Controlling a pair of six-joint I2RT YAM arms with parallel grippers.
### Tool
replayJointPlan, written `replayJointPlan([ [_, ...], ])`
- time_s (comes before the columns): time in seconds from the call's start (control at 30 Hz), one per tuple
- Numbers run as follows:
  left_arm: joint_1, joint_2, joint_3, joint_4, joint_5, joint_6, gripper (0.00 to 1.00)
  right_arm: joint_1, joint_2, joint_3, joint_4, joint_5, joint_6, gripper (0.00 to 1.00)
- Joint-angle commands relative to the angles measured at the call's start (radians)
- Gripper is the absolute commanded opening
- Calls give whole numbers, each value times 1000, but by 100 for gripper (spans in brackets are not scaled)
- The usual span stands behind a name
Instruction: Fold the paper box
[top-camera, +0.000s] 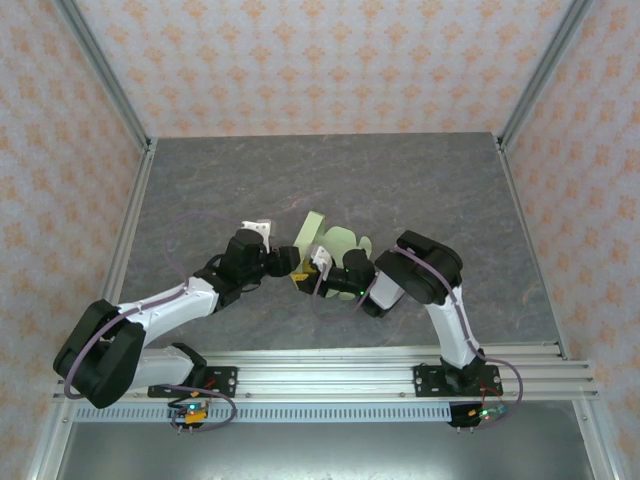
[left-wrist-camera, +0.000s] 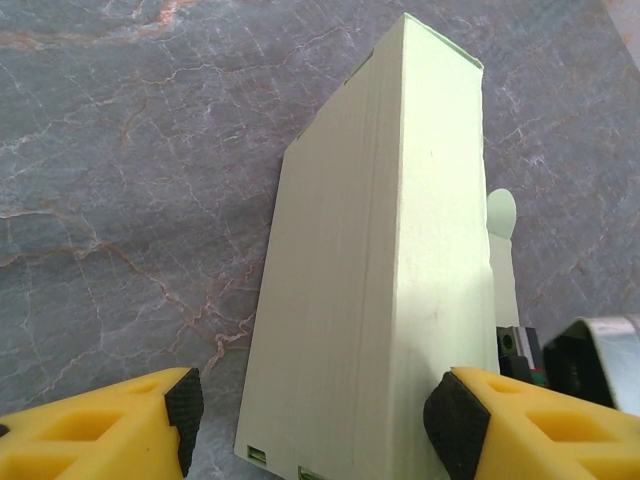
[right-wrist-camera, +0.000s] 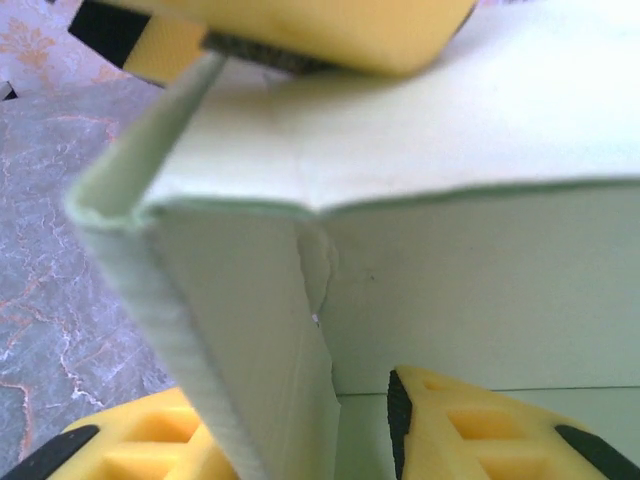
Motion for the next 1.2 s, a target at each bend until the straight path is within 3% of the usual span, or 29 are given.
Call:
replayJointPlan([
  [0.0,5,25,-19,-87,31,-2,66,4,-64,-23,41,12,14,41],
  [0.57,12,77,-42,-34,72,-35,65,26,-54,59,38,-63,10,29],
  [0.9,12,121,-57,7,81,-66,64,45,-83,96,-172,-215,-155,11],
  [1.1,11,132,-60,25,78,-68,64,47,-89,92,-253,-209,-217,11],
  [1.17,14,136,-44,14,87,-61,63,47,-94,80,-249,-172,-214,18],
])
